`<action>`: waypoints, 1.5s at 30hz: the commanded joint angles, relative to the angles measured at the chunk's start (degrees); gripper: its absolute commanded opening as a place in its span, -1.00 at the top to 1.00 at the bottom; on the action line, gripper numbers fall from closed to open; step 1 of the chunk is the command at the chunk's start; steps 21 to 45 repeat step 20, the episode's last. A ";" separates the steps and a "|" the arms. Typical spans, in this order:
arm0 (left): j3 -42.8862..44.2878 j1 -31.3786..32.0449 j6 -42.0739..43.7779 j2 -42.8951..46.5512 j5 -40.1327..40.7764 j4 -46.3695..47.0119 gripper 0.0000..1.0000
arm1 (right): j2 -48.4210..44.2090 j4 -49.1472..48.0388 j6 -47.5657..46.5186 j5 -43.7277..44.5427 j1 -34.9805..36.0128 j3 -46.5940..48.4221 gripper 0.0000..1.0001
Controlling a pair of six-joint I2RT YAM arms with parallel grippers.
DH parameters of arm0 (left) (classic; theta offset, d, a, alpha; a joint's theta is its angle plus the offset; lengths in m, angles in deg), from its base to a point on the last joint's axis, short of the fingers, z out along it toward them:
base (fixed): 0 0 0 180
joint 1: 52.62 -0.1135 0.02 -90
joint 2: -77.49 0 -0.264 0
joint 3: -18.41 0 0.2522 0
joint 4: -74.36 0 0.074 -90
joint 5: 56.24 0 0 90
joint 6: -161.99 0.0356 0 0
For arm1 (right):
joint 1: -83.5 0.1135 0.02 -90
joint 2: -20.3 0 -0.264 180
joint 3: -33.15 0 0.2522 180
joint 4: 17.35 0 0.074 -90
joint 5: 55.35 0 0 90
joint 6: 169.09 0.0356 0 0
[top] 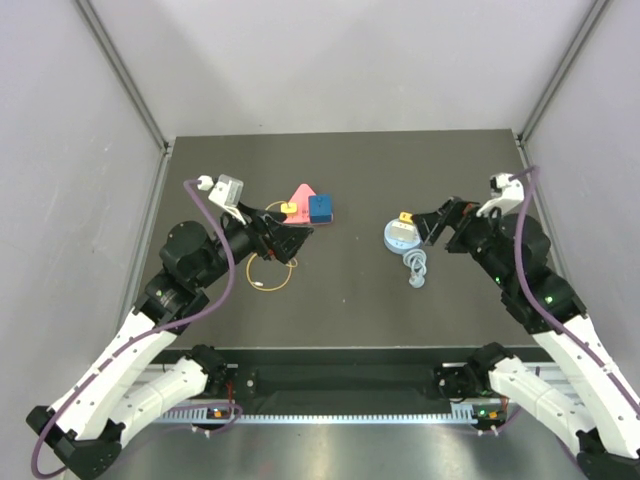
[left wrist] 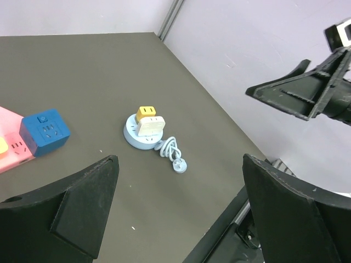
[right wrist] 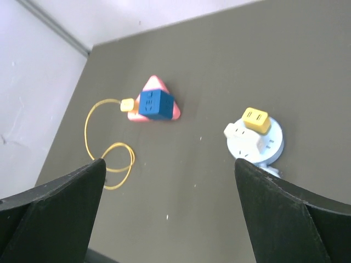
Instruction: Insert the plug
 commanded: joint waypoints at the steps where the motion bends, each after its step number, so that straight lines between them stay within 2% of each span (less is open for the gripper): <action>1: 0.13 0.09 -1.16 1.30 0.27 1.96 -0.97 | -3.49 -1.88 0.54 4.67 0.44 1.41 -1.00; 15: 0.04 0.17 -0.19 2.09 1.68 1.25 -0.97 | -7.18 -4.16 -2.45 5.38 0.36 1.06 -1.00; 45: -0.92 0.09 -0.27 2.27 1.77 1.95 -0.97 | -7.36 -3.90 -2.97 4.41 0.36 0.80 -0.99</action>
